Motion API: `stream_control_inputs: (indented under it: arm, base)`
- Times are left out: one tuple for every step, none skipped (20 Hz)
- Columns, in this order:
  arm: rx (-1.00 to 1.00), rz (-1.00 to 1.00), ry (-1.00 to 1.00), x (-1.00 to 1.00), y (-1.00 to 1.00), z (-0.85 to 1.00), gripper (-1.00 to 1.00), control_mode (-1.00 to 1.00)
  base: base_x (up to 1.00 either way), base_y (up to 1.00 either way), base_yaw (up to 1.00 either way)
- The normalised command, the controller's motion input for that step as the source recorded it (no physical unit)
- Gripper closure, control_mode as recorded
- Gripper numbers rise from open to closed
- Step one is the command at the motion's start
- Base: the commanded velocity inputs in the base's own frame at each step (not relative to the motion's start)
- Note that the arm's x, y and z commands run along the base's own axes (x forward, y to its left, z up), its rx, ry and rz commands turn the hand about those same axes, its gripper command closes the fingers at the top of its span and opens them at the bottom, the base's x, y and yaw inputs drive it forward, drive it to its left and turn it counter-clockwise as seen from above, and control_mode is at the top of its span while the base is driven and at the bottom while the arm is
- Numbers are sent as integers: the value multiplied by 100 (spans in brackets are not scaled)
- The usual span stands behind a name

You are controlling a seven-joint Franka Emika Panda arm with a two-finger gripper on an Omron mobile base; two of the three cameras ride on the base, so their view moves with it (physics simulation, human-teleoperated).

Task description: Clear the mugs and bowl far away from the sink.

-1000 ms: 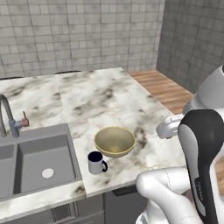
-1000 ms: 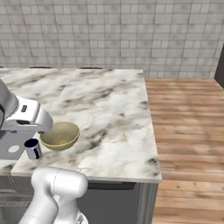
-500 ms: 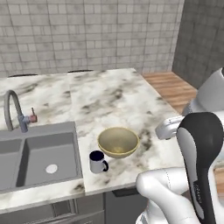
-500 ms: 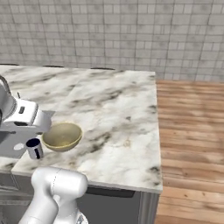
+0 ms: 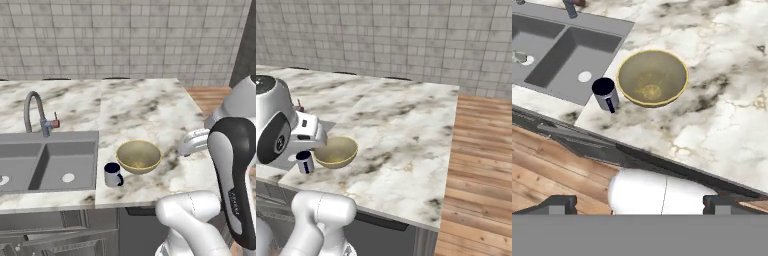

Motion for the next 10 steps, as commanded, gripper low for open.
stream_control_inputs:
  arm:
    - [18,12,0,75,-19,-75,-100,-100]
    - [11,0,0,84,-14,-55,-100,-100]
    - [7,-1,0,92,0,-51,-100,-100]
    - [0,-5,4,99,0,-40,-100,-100]
    - [0,-13,11,91,0,-42,-100,-100]
    - [0,-27,17,81,0,-37,-100,-100]
    - [0,-38,25,86,0,-37,-100,-100]
    - [0,-43,31,83,0,-36,-100,-100]
    - [0,-45,32,82,0,-29,-100,-100]
    - [0,-48,31,82,0,-24,-100,-100]
  base:
    - [0,0,0]
    - [0,0,0]
    - [0,0,0]
    - [0,0,0]
    - [0,0,0]
    - [0,0,0]
    - [0,0,0]
    - [0,0,0]
    - [0,0,0]
    - [0,0,0]
